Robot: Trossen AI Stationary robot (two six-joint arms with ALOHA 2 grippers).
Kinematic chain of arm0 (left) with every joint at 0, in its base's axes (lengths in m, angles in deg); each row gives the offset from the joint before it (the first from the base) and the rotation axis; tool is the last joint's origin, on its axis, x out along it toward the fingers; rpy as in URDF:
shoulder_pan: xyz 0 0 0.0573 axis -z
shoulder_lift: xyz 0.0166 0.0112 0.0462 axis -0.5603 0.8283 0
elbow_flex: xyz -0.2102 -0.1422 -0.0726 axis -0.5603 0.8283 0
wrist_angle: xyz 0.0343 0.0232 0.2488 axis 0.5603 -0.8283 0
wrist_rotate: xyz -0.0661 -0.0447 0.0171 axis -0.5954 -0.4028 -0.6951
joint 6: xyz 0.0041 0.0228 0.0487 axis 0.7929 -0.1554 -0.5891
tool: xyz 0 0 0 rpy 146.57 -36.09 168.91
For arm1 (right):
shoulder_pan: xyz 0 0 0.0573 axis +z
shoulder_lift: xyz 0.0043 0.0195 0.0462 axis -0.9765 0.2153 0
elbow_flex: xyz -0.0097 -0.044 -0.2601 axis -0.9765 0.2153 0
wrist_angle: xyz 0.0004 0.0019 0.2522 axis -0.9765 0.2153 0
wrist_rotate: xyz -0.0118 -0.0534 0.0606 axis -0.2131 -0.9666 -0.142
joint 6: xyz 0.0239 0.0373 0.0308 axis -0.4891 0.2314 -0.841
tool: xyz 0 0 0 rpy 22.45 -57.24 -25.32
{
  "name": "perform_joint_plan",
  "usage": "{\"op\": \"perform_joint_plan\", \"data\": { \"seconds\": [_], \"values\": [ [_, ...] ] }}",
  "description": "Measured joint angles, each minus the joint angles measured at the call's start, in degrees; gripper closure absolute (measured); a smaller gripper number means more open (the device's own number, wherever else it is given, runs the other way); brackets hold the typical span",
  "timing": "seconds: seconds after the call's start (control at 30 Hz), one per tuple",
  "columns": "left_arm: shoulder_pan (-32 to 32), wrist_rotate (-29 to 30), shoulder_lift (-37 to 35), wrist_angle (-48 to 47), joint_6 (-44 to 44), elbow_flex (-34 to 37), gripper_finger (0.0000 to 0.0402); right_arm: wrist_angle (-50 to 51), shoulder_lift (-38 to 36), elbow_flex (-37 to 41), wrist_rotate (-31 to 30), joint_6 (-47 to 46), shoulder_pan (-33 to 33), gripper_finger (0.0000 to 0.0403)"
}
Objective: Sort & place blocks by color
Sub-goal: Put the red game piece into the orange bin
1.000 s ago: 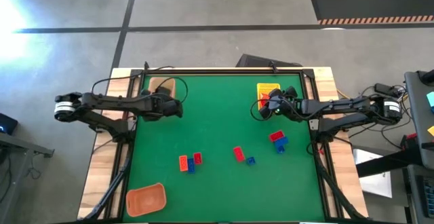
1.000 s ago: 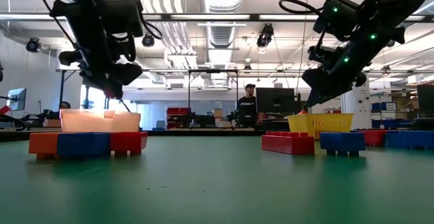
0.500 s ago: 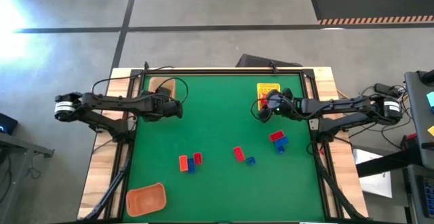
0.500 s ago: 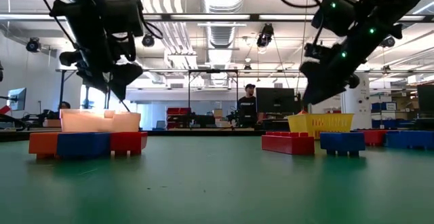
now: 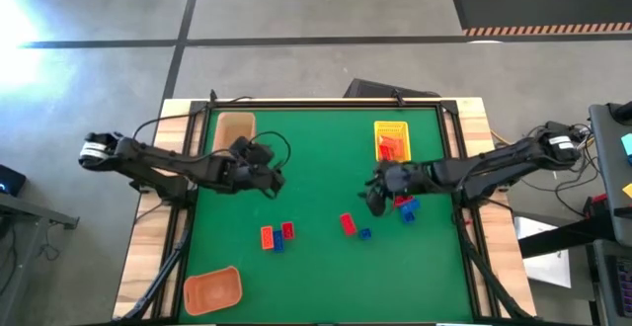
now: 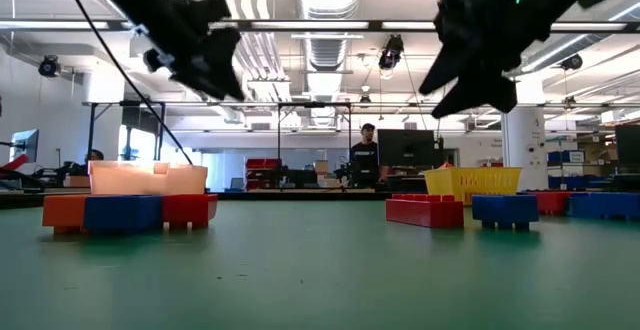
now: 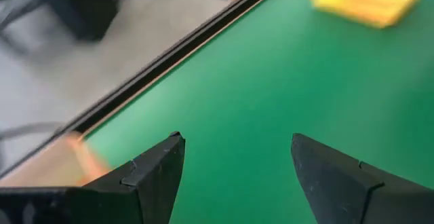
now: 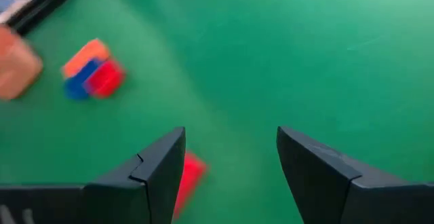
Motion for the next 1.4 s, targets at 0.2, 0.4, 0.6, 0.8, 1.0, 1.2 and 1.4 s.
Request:
{"op": "perform_joint_plan", "data": {
  "seconds": [0.2,0.4,0.6,0.8,1.0,1.2,1.4],
  "values": [
    [4.69,-0.01,-1.26,6.14,-6.49,-1.04,0.0148,14.84,9.99,-11.73,-6.92,-8.74,9.77,0.0192],
    [7.92,0.05,-3.7,5.97,-6.56,-1.04,0.0148,27.83,22.17,-24.17,-9.19,-13.86,13.97,0.0193],
    [9.32,0.14,-5.4,6.04,-6.56,-0.97,0.0148,35.51,33.22,-33.88,-8.8,-15.4,14.54,0.015],
    [9.62,0.14,-5.92,5.99,-6.5,-0.47,0.0148,41.16,40.59,-40.17,-8.34,-16.6,14.52,0.0105],
    [9.62,0.14,-5.92,5.91,-6.52,-0.4,0.0148,40.79,44.08,-42.68,-7.0,-16.98,14.52,0.0095],
    [9.62,0.14,-6.03,6.08,-6.54,-0.32,0.0148,40.31,46.37,-42.71,-6.41,-17.35,14.52,0.0112],
    [9.63,0.14,-6.03,7.92,-6.61,-0.21,0.0148,39.27,48.79,-42.76,-5.98,-16.67,14.15,0.0162]
  ]
}}
